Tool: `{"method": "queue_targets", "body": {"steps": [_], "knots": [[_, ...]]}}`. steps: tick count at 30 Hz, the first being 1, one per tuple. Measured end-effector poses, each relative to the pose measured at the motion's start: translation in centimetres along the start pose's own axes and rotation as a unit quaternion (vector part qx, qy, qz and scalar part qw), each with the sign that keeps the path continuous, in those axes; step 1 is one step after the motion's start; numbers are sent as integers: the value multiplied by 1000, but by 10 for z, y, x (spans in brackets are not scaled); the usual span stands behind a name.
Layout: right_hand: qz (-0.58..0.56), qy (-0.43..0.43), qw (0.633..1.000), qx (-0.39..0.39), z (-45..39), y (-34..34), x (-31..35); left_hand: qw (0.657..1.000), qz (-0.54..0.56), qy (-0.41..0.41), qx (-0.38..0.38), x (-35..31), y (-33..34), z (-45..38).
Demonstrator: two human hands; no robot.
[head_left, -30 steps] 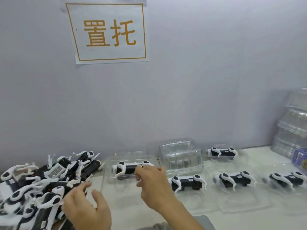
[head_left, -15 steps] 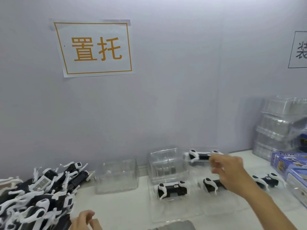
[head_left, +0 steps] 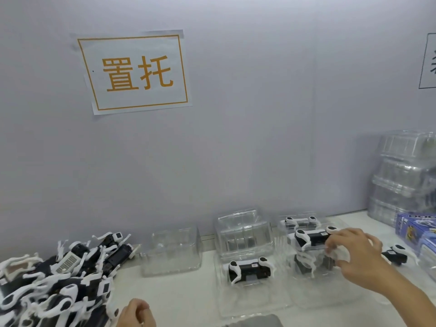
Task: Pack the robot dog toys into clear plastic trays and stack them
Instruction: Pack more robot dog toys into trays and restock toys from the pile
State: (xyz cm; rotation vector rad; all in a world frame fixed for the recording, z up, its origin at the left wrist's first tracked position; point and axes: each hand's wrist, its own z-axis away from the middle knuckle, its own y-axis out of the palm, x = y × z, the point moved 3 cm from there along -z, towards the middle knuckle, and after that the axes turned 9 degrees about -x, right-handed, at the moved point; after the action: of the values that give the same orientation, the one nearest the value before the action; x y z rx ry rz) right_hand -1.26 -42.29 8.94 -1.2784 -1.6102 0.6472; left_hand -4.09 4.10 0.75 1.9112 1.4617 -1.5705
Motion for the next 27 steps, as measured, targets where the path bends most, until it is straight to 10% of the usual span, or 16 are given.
{"method": "queue_targets", "body": {"steps": [10,20,27], "knots": [[-13,55,998,-14,6,-11,-7,999,-12,-30,-24,7,10,-5],[-97,-88,967,-219,6,-4,97,998,8,-62,18,11,12,-13],[-200,-232,952,-9,-1,83,241,996,35,-63,49,14,20,-20]]}}
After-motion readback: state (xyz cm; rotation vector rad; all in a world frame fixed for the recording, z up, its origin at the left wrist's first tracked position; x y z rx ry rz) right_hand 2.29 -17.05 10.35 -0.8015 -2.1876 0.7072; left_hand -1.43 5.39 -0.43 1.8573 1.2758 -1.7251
